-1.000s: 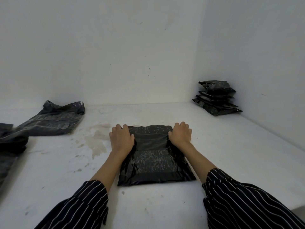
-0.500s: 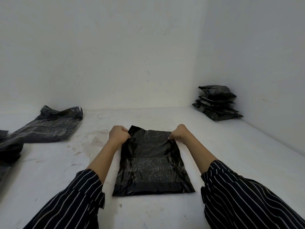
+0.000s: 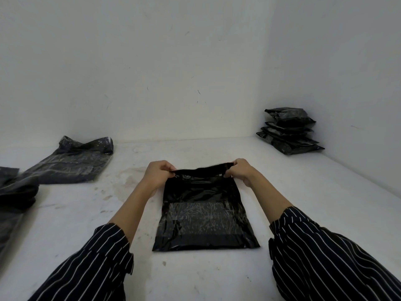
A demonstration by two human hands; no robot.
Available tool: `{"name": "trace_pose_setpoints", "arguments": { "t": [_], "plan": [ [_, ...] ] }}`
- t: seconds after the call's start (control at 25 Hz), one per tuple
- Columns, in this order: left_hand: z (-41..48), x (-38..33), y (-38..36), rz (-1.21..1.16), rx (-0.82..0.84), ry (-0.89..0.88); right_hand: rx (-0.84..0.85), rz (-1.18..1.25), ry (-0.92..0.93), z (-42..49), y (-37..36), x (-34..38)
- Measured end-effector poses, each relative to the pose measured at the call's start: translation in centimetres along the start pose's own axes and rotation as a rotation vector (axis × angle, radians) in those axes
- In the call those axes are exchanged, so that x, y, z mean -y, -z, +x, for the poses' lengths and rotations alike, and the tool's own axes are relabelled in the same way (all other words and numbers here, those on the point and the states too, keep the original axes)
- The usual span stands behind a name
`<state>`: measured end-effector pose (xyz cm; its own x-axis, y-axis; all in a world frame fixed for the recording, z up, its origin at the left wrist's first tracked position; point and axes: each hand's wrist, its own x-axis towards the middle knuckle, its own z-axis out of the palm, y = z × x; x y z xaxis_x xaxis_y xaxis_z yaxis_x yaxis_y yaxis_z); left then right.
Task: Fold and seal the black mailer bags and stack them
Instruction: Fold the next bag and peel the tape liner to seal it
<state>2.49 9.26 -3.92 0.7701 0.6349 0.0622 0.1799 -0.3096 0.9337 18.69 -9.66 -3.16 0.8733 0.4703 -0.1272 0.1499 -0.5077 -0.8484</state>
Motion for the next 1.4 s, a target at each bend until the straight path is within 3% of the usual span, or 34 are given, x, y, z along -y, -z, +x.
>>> {"name": "trace_pose_setpoints", "arguments": {
  "t": [0.2,0.36,0.52,0.8,0.96,1.12,1.4],
  "plan": [
    [0.4,-0.6,0.4,0.321,-0.154,-0.12,-0.169,-0.08,0.079,-0.3,1.1,0.2],
    [0.0,-0.8,0.2,0.149,-0.048,-0.097,-0.139,0.013,0.122,-0.9,1.4,0.4],
    [-0.6,0.8,0.8,0.178,-0.019,-0.135,-0.116,0.039,0.189,-1.9,1.2,-1.1],
    [-2.1,1.7,1.3,0.399,0.036,-0.398,-0.084,-0.317,0.437,-4.2,1.3,-2.5],
    [-2.0,2.0,1.2,0.579,0.077,-0.455,-0.033,-0.408,0.489,-4.8,1.1,-3.1],
    [-2.0,1.5,1.0,0.673,0.145,-0.395,-0.019,-0.546,0.487,-5.0,0.8,-2.9],
    [-1.1,-0.3,0.1,0.845,0.173,-0.212,0.043,-0.642,0.281,-3.8,1.2,-1.5]
  ]
}}
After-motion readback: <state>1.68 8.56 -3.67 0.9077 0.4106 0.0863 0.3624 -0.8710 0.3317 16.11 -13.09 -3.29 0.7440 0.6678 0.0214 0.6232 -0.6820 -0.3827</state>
